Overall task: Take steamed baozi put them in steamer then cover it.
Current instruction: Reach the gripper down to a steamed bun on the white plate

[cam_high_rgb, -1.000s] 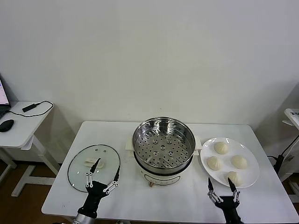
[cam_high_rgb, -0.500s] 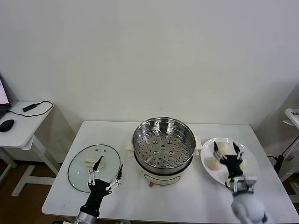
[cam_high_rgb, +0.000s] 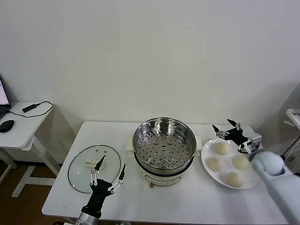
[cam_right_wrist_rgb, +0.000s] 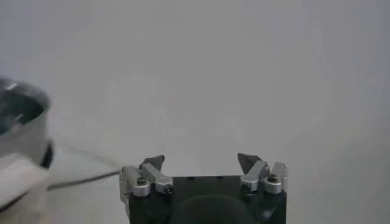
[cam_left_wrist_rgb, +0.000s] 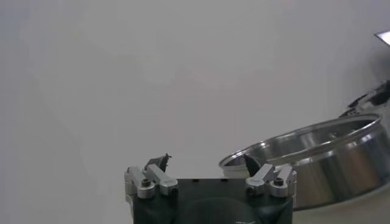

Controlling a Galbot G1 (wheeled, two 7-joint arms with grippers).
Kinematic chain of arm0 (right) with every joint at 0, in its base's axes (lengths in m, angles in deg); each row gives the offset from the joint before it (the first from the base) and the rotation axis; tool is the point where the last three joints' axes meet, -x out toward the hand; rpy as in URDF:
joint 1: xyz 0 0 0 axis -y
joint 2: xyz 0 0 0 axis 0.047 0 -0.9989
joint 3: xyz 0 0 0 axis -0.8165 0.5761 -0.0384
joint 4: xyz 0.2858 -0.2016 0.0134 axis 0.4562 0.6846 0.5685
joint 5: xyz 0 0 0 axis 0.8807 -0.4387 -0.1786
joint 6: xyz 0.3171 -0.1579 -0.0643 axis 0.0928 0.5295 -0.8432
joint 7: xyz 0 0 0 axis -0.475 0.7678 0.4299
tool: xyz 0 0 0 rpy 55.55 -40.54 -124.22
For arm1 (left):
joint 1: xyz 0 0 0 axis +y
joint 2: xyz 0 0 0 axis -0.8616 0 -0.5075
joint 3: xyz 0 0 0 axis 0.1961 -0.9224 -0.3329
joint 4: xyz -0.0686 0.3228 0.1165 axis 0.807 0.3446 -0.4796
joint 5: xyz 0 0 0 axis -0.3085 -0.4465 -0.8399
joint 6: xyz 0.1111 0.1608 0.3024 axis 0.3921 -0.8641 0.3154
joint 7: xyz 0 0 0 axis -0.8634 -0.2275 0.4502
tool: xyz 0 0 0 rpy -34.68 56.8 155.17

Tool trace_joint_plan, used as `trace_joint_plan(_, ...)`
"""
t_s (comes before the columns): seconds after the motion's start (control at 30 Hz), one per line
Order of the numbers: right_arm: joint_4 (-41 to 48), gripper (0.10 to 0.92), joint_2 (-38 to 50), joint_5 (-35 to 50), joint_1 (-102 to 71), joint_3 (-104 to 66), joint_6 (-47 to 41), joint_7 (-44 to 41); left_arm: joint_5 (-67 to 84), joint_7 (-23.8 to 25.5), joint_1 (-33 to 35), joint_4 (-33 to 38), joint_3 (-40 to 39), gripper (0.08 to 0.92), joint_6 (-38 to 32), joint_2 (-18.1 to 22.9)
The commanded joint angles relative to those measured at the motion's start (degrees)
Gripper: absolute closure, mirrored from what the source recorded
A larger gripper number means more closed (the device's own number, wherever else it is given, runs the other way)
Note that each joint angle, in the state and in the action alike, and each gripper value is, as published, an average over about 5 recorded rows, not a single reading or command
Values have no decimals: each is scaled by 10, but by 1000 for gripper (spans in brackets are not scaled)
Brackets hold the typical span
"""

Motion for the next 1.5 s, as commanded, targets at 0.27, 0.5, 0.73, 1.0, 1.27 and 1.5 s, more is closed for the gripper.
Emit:
trace_joint_plan(0.27,211,203,-37,-314,281,207,64,-341,-8,-1,9,5,4,177,1,9)
trace_joint_plan(0.5,249,203,-84,-409,309,246,85,-333,-9,-1,12,4,5,177,0,13)
trace_joint_plan(0.73,273,203,-102,-434,299,250,91,-300,-10,-2,11,1,4,177,0,14)
trace_joint_plan(1.0,301,203,-113,-447,284,232,103,-257,-10,-2,11,-1,5,177,-1,14)
trace_joint_plan(1.27,311,206,-124,-444,274,224,105,-247,-10,-3,10,-1,5,177,-1,15)
trace_joint_plan(1.5,318,289,-134,-442,272,222,106,-246,-10,-3,10,-3,8,177,-1,15)
